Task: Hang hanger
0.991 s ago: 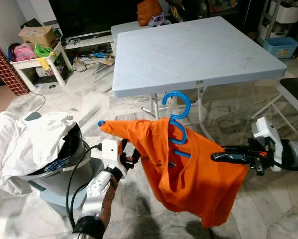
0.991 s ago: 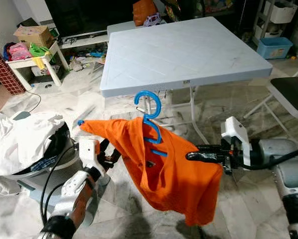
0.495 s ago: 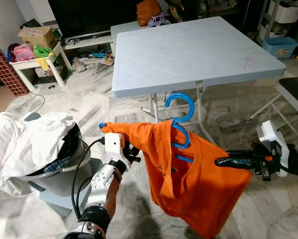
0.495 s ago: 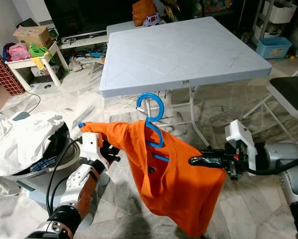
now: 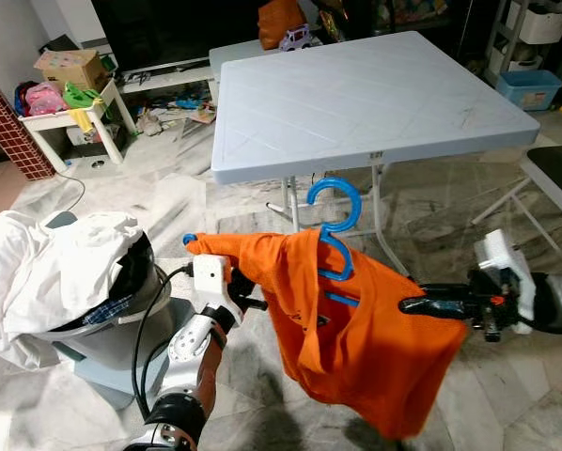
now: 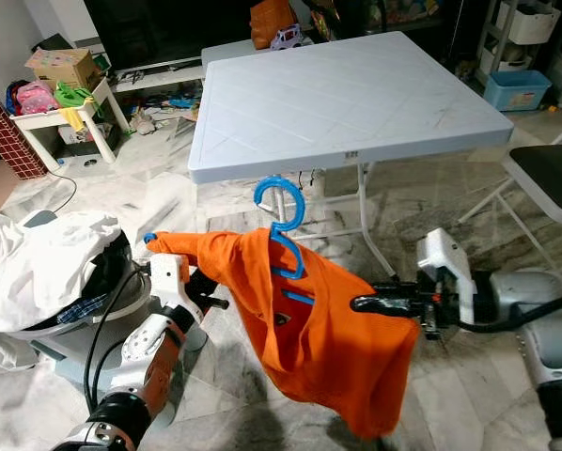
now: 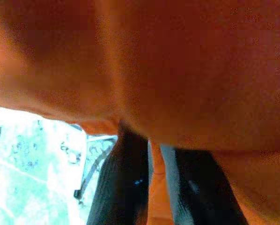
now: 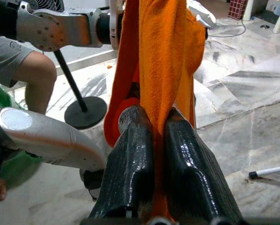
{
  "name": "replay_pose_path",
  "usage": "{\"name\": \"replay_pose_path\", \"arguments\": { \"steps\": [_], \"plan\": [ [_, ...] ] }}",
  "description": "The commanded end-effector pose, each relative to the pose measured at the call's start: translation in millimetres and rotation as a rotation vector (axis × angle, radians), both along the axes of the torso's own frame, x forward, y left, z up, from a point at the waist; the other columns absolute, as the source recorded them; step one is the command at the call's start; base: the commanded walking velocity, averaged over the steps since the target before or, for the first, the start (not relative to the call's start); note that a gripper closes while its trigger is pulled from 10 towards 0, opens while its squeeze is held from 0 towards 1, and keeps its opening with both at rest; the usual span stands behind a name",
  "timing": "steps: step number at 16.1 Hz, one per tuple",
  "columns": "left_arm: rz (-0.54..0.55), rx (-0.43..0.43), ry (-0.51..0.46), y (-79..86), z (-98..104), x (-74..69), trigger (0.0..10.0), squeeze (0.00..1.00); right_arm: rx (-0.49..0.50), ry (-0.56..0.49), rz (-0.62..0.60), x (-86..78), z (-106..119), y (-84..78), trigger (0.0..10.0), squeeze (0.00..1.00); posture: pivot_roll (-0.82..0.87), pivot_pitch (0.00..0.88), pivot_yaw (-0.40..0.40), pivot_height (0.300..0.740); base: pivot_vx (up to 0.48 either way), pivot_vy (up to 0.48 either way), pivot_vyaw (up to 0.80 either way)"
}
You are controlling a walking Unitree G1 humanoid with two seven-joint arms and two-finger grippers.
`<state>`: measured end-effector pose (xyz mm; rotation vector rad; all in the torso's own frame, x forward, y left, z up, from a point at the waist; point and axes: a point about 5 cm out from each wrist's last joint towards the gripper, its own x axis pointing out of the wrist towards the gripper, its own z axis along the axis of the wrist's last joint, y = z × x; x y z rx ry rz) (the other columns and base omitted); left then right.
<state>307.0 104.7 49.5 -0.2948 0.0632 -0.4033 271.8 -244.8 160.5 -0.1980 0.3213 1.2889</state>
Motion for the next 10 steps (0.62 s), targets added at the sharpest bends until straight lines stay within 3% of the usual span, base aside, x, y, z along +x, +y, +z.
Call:
{"name": "replay_pose_path", "arguments": {
  "steps": [1,6,8,10],
  "plan": [
    [0.019,0.007,-0.002,8.1,-1.4,-1.3,0.0,0.00,-0.001,-0.031,0.004,2.7,2.3,3.3,10.0,0.00,-0.13,0.001,0.125,0.740,0.000,0.000,0.00],
    [0.011,0.010,0.012,7.1,-2.1,-0.5,0.0,0.00,-0.005,-0.043,-0.021,5.8,0.6,1.5,10.0,0.00,-0.12,0.000,0.127,0.740,0.000,0.000,0.00],
    [0.031,-0.045,0.012,7.9,0.4,0.5,0.0,0.00,-0.012,-0.062,-0.043,9.2,1.1,0.5,10.0,0.00,-0.12,0.000,0.127,0.740,0.000,0.000,0.00],
    [0.035,-0.036,0.007,10.8,1.0,0.0,0.0,0.00,-0.018,-0.078,-0.066,11.8,0.2,0.0,10.0,0.00,-0.12,0.000,0.126,0.740,0.000,0.000,0.00]
  ]
}}
